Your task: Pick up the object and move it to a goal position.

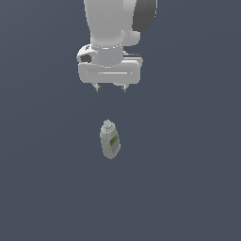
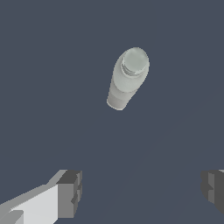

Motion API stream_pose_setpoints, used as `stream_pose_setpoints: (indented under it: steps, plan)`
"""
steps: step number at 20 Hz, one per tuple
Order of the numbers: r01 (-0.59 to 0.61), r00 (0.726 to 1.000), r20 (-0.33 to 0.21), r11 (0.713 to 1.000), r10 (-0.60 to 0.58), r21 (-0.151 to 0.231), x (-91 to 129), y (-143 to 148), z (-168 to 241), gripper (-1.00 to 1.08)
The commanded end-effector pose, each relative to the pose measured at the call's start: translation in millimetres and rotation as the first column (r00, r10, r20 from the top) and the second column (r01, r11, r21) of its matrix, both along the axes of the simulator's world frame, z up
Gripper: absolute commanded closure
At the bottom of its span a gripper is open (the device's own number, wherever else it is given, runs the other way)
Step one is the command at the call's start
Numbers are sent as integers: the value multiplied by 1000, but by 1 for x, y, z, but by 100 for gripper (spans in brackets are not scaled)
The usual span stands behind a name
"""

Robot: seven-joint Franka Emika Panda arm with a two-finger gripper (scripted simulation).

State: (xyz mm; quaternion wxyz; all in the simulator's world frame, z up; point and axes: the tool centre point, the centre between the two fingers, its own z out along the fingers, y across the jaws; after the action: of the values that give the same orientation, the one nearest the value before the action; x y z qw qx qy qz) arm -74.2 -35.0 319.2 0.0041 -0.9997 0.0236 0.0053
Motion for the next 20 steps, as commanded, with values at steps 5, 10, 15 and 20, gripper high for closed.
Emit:
stream_pose_setpoints:
  steps: [5,10,15,20]
  plan:
    - [-26,1000,-1,1000,26,-7,0,5,2,-92]
    - [-80,997,-2,997,80,-19,-1,15,5,-92]
    - [-74,997,-2,997,74,-19,0,14,5,-92]
    - [-33,999,-1,999,32,-17,8,12,3,-92]
